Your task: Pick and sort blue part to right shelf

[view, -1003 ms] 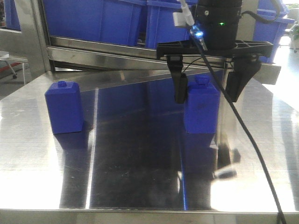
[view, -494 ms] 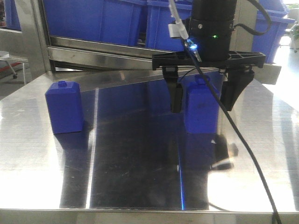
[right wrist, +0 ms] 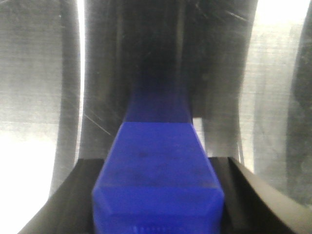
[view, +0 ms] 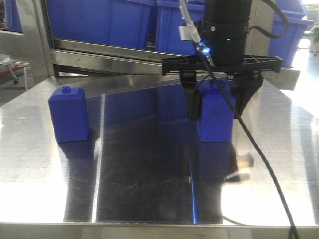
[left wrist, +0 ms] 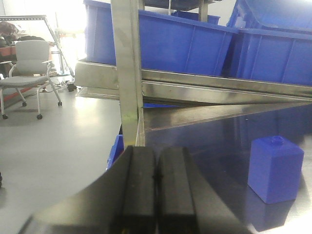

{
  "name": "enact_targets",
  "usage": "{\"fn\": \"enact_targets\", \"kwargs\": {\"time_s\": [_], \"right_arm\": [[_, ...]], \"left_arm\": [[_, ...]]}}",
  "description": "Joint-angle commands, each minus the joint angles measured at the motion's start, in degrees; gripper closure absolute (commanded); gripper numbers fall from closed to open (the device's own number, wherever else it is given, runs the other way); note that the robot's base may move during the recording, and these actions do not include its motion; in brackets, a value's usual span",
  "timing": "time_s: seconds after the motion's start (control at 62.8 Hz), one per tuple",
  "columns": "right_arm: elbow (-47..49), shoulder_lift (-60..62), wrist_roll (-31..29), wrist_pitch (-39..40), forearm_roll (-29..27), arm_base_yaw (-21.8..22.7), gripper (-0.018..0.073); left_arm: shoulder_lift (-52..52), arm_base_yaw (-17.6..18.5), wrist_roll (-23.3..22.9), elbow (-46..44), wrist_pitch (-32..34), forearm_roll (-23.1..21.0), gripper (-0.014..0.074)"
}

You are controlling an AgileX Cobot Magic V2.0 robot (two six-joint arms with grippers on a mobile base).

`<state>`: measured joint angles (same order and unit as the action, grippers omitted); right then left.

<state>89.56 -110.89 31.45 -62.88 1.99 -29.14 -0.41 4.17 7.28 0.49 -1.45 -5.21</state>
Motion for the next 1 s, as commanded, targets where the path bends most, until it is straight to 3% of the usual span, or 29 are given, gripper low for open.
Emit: {"fn": "enact_targets", "kwargs": {"time_s": [0.0, 0.143, 0.271, 0.653, 0.844, 0.988], "right_arm": [[1.90, 5.69, -0.26, 1.11, 0.88, 0.17, 0.0180], [0.00, 10.99, -5.85, 2.26, 2.33, 1.75, 0.0180], [-7.64, 18.05, -11.12, 8.00, 1.87, 4.89, 0.0180], [-32.83, 38.91, -34.23, 29.17, -6.92, 18.88, 0.0180], [-43.47, 48.42, -36.48, 41.41, -7.14, 25.77, 0.0180], [-51.03, 56.29, -36.35, 52.35, -7.14, 26.38, 0.0180]], "left_arm": [[-1.21, 0.43, -0.40, 1.26, 4.92, 0.07, 0.0462], [-1.21, 0.43, -0.40, 1.26, 4.92, 0.07, 0.0462], [-1.21, 0.43, -0.40, 1.26, 4.92, 0.07, 0.0462], [-1.21, 0.43, -0.40, 1.26, 4.92, 0.07, 0.0462], [-1.21, 0.43, -0.40, 1.26, 4.92, 0.07, 0.0462], [-1.21, 0.43, -0.40, 1.26, 4.92, 0.07, 0.0462]]}}
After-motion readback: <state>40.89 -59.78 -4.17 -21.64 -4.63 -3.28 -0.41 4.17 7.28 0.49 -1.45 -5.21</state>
